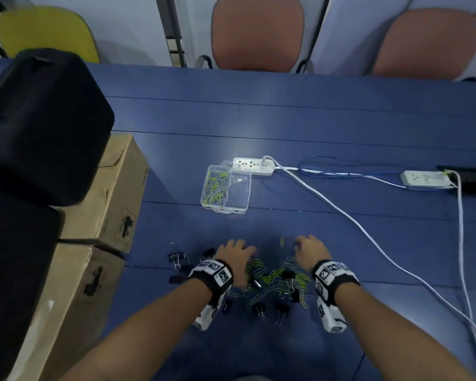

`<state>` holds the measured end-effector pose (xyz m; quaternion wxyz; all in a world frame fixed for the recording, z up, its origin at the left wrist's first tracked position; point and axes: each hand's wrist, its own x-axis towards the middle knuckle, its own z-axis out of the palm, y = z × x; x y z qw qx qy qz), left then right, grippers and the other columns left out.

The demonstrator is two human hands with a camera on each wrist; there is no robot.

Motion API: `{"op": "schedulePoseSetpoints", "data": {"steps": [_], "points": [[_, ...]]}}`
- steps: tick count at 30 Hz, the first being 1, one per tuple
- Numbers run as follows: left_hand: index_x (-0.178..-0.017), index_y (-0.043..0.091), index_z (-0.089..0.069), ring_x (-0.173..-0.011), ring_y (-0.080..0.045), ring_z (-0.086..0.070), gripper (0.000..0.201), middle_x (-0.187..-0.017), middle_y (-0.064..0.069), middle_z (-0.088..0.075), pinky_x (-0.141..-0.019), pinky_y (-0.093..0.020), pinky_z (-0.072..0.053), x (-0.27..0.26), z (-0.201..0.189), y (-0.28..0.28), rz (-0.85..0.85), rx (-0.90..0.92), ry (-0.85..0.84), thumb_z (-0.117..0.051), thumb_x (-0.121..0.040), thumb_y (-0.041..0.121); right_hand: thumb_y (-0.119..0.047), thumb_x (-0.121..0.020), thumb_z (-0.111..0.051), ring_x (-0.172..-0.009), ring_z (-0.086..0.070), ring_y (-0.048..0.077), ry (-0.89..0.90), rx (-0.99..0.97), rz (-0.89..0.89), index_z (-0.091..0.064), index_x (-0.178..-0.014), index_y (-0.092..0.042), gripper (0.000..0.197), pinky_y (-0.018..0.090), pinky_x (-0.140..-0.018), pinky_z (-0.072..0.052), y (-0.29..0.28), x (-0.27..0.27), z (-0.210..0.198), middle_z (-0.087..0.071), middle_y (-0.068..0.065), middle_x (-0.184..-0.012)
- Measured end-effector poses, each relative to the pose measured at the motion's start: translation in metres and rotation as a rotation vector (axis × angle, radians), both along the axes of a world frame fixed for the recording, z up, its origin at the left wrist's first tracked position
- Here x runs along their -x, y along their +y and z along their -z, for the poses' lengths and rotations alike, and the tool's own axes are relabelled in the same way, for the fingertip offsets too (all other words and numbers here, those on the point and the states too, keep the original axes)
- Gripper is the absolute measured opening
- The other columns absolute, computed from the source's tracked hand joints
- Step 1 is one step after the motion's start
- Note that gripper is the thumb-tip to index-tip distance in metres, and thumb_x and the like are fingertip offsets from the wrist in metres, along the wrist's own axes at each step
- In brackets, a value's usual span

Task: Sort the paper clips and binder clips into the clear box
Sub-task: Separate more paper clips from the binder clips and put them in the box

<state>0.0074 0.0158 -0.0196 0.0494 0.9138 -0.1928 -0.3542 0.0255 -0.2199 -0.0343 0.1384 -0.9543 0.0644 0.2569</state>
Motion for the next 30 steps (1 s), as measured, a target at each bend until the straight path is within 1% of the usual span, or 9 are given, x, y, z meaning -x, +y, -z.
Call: {"op": "schedulePoseSetpoints", "data": {"steps": [3, 9, 13, 16, 18, 21, 24, 28, 30], "points": [[-0.149, 0.027, -0.012, -0.137, -0.040, -0.023, 0.131, -0.153, -0.011, -0.018, -0.109, -0.060, -0.028, 0.012, 0.009, -0.008, 0.071, -0.140, 0.014, -0.089, -0.047, 0.054, -0.045, -0.097, -0.043, -0.121, -0.041, 0.035, -0.007, 0.035, -0.044, -0.047, -0.131, -0.017, 0.045, 0.046, -0.097, -0.045, 0.001, 0.024, 0.006, -0.041, 0.013, -0.133], [-0.150, 0.020, -0.012, -0.131, -0.037, -0.031, 0.142, -0.148, -0.012, -0.026, -0.105, -0.055, -0.033, 0.025, 0.018, -0.004, 0.162, -0.182, -0.153, -0.087, -0.037, 0.063, -0.062, -0.086, -0.049, -0.131, -0.033, 0.034, 0.002, 0.066, -0.244, -0.028, -0.147, -0.021, 0.077, 0.050, -0.101, -0.042, 0.040, 0.041, 0.009, -0.030, 0.011, -0.145], [-0.147, 0.018, -0.018, -0.126, -0.034, -0.037, 0.135, -0.142, -0.010, -0.033, -0.102, -0.051, -0.035, 0.028, 0.021, -0.003, 0.191, -0.181, -0.224, -0.087, -0.040, 0.063, -0.068, -0.069, -0.065, -0.139, -0.019, 0.036, 0.085, 0.097, -0.409, -0.014, -0.152, -0.023, 0.108, 0.054, -0.109, -0.031, 0.052, 0.050, 0.010, -0.015, 0.012, -0.153], [-0.141, 0.019, -0.027, -0.119, -0.031, -0.042, 0.119, -0.134, -0.007, -0.039, -0.098, -0.047, -0.038, 0.022, 0.016, 0.000, 0.188, -0.131, -0.219, -0.088, -0.046, 0.056, -0.064, -0.063, -0.074, -0.141, -0.018, 0.036, 0.084, 0.157, -0.508, -0.008, -0.153, -0.022, 0.119, 0.056, -0.111, -0.029, 0.045, 0.055, 0.012, -0.011, 0.012, -0.155], [-0.135, 0.021, -0.034, -0.113, -0.029, -0.045, 0.104, -0.128, -0.005, -0.042, -0.094, -0.043, -0.039, 0.017, 0.011, 0.002, 0.188, -0.091, -0.206, -0.088, -0.051, 0.049, -0.059, -0.067, -0.076, -0.139, -0.021, 0.035, 0.035, 0.175, -0.541, -0.011, -0.153, -0.021, 0.114, 0.055, -0.110, -0.029, 0.042, 0.058, 0.015, -0.015, 0.011, -0.154], [-0.126, 0.021, -0.043, -0.108, -0.027, -0.049, 0.082, -0.120, -0.005, -0.048, -0.087, -0.039, -0.038, 0.011, 0.008, 0.004, 0.192, -0.041, -0.177, -0.087, -0.059, 0.040, -0.043, -0.080, -0.071, -0.133, -0.030, 0.033, -0.062, 0.137, -0.546, -0.026, -0.150, -0.019, 0.087, 0.052, -0.108, -0.034, 0.040, 0.062, 0.020, -0.028, 0.010, -0.148], [-0.118, 0.019, -0.051, -0.104, -0.026, -0.052, 0.065, -0.114, -0.004, -0.056, -0.085, -0.037, -0.039, 0.009, 0.008, 0.005, 0.184, -0.006, -0.164, -0.085, -0.065, 0.036, -0.037, -0.083, -0.069, -0.128, -0.036, 0.031, -0.089, 0.059, -0.543, -0.039, -0.145, -0.020, 0.071, 0.047, -0.105, -0.035, 0.037, 0.063, 0.023, -0.038, 0.008, -0.140], [-0.102, 0.016, -0.060, -0.097, -0.026, -0.056, 0.046, -0.103, -0.005, -0.064, -0.077, -0.034, -0.042, 0.007, 0.009, 0.005, 0.169, 0.005, -0.119, -0.085, -0.067, 0.033, -0.026, -0.088, -0.060, -0.118, -0.045, 0.030, -0.144, -0.001, -0.571, -0.060, -0.127, -0.017, 0.040, 0.038, -0.096, -0.035, 0.033, 0.064, 0.024, -0.053, 0.007, -0.125], [-0.094, 0.014, -0.062, -0.093, -0.028, -0.058, 0.036, -0.098, -0.006, -0.066, -0.071, -0.032, -0.043, 0.007, 0.008, 0.005, 0.141, 0.012, -0.092, -0.083, -0.069, 0.030, -0.021, -0.088, -0.057, -0.111, -0.049, 0.029, -0.151, -0.021, -0.572, -0.065, -0.119, -0.016, 0.032, 0.037, -0.090, -0.035, 0.034, 0.064, 0.024, -0.058, 0.007, -0.116]]}}
